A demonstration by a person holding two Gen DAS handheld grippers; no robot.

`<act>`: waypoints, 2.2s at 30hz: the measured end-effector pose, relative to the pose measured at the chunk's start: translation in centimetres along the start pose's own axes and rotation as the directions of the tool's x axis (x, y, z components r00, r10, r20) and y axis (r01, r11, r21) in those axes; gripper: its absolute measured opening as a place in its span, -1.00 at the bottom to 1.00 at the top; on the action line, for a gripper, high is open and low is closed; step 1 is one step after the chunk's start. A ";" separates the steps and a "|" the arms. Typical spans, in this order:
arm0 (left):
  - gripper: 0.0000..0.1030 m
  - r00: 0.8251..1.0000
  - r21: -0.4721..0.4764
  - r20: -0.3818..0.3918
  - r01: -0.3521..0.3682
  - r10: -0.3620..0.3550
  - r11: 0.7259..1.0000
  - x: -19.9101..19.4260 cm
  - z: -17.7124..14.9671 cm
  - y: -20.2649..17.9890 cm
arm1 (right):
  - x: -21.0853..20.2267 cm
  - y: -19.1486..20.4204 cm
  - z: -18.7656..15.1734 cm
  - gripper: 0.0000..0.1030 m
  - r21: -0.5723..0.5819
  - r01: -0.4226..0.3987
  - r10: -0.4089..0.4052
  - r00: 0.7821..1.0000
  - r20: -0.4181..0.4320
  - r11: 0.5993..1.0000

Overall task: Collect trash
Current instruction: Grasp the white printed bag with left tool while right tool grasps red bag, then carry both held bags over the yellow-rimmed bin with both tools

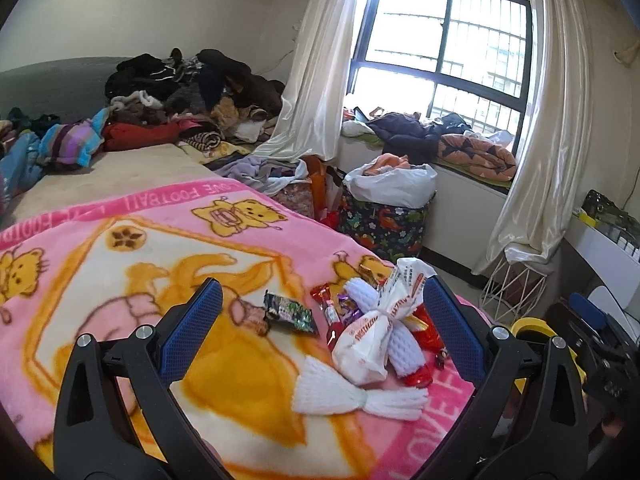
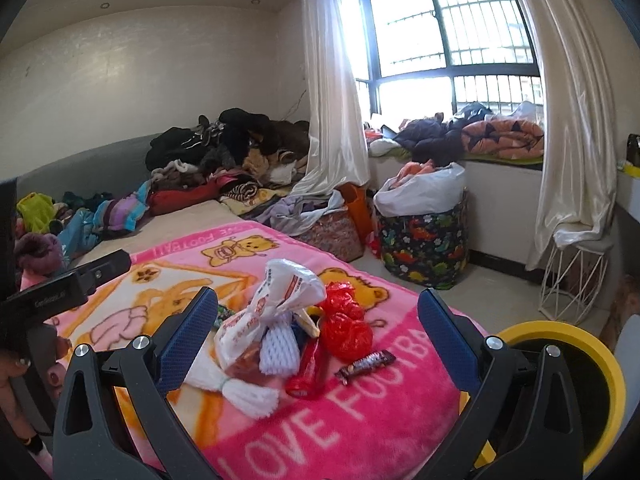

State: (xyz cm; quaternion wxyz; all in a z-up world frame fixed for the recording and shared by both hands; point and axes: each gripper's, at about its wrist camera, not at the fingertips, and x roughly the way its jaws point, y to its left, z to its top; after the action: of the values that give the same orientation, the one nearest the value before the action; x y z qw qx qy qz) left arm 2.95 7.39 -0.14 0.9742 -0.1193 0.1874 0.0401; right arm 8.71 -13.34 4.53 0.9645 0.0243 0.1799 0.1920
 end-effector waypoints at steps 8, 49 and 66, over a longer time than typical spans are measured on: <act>0.79 0.988 0.043 -0.091 0.127 -0.123 0.991 5.1 -0.3 -1.1 | 6.1 -4.4 0.4 0.88 0.088 0.037 -0.025 0.991 -0.128 0.995; -0.35 0.922 0.039 -0.296 0.273 -0.250 0.961 9.5 -3.3 -3.9 | 8.7 -8.1 -1.0 -0.37 0.218 -0.095 0.156 0.948 -0.278 0.971; -0.35 0.908 0.079 -0.258 0.360 -0.330 0.929 6.7 -2.1 -8.3 | 1.6 -11.4 -0.7 -0.37 0.273 -0.005 0.064 0.977 -0.205 0.962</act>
State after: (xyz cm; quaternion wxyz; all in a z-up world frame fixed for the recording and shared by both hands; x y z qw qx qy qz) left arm 9.41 -0.92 -2.78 0.9415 -0.0934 0.2817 -0.1595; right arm 13.93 -23.27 2.00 0.9239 0.1383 0.3058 0.1840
